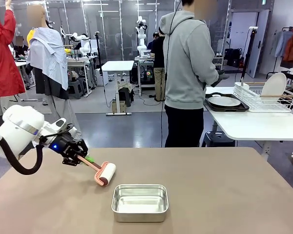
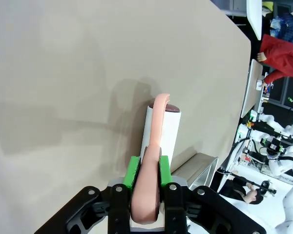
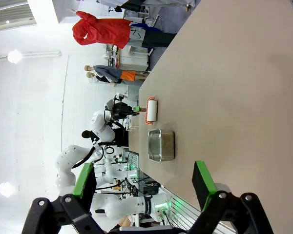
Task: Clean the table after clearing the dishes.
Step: When the right (or left) Handle tray is removed, use the right hand (or left hand) to clean the right (or left) side of the table with the Lint Roller.
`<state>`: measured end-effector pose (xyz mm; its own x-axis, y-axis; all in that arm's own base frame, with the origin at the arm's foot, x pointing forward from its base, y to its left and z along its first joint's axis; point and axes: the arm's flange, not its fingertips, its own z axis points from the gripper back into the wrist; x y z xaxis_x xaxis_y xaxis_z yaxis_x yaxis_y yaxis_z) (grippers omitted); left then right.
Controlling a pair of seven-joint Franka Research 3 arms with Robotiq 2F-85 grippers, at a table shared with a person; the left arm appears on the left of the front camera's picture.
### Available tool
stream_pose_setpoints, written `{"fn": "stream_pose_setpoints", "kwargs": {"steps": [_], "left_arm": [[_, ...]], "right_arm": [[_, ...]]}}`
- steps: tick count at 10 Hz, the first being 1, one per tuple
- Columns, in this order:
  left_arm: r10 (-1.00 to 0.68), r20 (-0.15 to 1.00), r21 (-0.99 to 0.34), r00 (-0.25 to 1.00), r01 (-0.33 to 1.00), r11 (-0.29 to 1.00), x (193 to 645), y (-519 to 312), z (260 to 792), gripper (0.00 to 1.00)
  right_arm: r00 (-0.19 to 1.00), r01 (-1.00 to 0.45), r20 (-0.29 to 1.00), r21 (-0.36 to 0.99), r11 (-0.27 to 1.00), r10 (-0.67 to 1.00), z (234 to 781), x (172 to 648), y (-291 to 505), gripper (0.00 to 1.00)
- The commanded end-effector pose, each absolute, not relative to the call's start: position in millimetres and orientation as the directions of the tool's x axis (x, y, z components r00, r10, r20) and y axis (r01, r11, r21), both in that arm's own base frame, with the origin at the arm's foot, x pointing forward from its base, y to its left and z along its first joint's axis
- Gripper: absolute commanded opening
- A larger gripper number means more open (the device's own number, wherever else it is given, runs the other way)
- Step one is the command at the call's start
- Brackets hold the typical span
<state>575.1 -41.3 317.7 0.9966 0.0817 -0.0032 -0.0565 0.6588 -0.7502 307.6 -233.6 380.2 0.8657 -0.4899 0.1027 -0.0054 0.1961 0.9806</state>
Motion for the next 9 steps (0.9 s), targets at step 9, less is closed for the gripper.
{"fn": "stream_pose_setpoints", "kwargs": {"steps": [9], "left_arm": [[0.102,0.010,-0.586,0.995,-0.077,0.807,548.7,170.3,319.2,0.21]], "right_arm": [[0.861,-0.014,0.107,0.982,0.187,-0.497,384.0,307.3,-231.9,1.00]]}}
